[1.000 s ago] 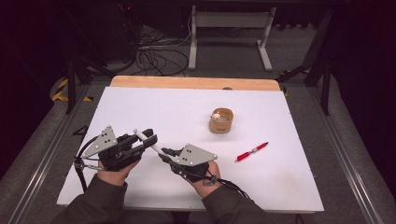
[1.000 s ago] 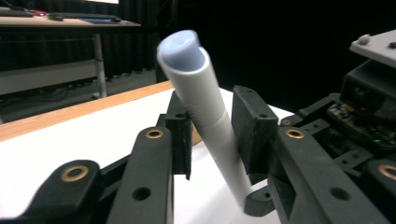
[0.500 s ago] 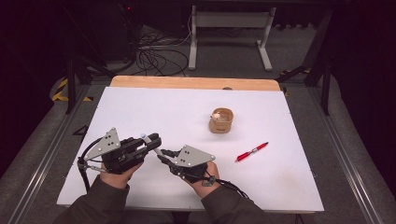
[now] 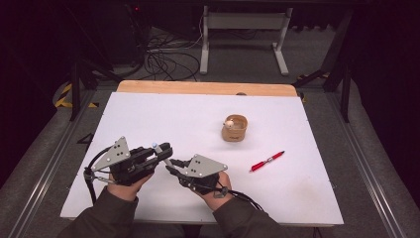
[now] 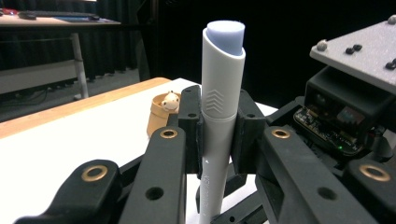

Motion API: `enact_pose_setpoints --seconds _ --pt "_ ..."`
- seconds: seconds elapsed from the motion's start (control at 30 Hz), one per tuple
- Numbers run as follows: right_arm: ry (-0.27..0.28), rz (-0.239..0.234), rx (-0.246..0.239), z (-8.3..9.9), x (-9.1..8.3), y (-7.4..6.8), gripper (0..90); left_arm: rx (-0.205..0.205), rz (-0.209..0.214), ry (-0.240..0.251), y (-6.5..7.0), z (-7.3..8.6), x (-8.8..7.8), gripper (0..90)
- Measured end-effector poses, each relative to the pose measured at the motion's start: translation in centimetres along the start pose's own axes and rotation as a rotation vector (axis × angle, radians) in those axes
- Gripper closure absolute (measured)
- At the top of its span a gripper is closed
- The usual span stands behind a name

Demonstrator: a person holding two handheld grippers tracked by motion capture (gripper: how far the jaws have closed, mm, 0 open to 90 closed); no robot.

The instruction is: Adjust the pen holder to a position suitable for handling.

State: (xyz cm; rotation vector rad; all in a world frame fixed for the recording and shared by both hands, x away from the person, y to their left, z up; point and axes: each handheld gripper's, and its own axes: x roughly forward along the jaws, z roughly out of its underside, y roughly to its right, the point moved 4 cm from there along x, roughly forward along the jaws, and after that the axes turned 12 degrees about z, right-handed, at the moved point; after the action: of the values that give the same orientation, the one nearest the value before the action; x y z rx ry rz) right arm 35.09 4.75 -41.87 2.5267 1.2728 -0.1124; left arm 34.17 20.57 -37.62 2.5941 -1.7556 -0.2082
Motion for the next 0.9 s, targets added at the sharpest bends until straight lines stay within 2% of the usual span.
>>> enact_pose_setpoints --seconds 0.07,0.3,0.53,0.73,0.77,0.83,0.9 --pt "0.011 -0.008 0.016 -0.1 -0.05 0.02 73.1 0.003 -0.001 -0.011 0.03 0.14 0.17 77.9" --pt "0.044 -0.012 0.053 -0.38 -0.28 0.14 73.3 0.005 0.002 -0.03 0.14 0.49 0.64 77.8" --pt "0.062 -0.003 0.072 -0.51 -0.44 0.42 76.7 0.017 -0.008 -0.041 0.13 0.62 0.8 77.8" --pt "0.056 -0.012 0.073 -0.44 -0.33 0.37 78.8 0.004 -0.001 -0.039 0.02 0.75 0.83 77.5" --pt "0.055 -0.015 0.073 -0.45 -0.34 0.4 78.9 -0.005 -0.003 -0.029 -0.06 0.75 0.8 76.9" --pt "0.056 -0.011 0.065 -0.46 -0.4 0.44 79.1 -0.018 -0.022 -0.021 -0.26 0.75 0.68 68.9" --pt "0.055 -0.006 0.064 -0.44 -0.39 0.5 79.3 -0.021 -0.037 -0.022 -0.42 0.74 0.55 65.1"
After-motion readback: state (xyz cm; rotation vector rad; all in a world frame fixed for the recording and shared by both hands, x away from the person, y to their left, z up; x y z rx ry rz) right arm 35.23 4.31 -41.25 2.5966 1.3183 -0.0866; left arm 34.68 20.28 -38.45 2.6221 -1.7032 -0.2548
